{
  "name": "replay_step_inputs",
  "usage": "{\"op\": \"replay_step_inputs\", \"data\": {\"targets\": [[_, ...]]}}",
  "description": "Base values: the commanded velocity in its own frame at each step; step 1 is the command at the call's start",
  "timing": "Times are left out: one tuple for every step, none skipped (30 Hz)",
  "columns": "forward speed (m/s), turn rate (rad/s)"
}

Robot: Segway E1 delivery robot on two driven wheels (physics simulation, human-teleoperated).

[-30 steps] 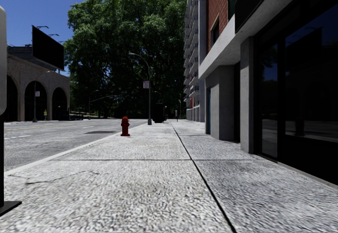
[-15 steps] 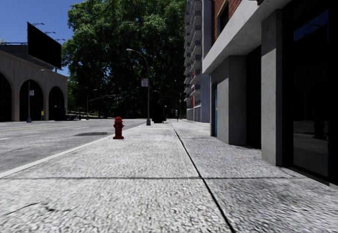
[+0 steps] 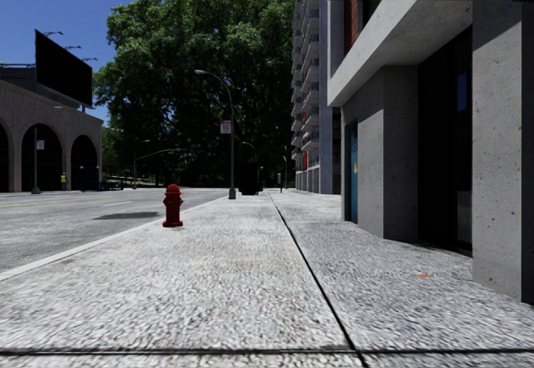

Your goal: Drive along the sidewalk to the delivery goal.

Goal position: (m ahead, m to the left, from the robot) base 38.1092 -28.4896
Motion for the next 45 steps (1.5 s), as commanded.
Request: {"op": "replay_step_inputs", "data": {"targets": [[2.0,-0.21],[2.0,-0.21],[2.0,-0.21],[2.0,-0.07],[2.0,0.0],[2.0,0.0],[2.0,0.0],[2.0,0.0],[2.0,0.0],[2.0,0.0],[2.0,0.0],[2.0,0.0],[2.0,0.0],[2.0,0.0],[2.0,0.0],[2.0,0.0],[2.0,0.0],[2.0,0.0],[2.0,0.0],[2.0,0.0],[2.0,0.0],[2.0,0.0],[2.0,0.0],[2.0,0.0],[2.0,0.0],[2.0,-0.01],[2.0,-0.01],[2.0,-0.01],[2.0,-0.01],[2.0,-0.01],[2.0,-0.01],[2.0,-0.01],[2.0,-0.01],[2.0,-0.01],[2.0,-0.01],[2.0,0.0],[2.0,0.0],[2.0,0.0],[2.0,0.0],[2.0,0.0],[2.0,0.0],[2.0,0.0],[2.0,0.0],[2.0,0.0],[2.0,-0.04]]}}
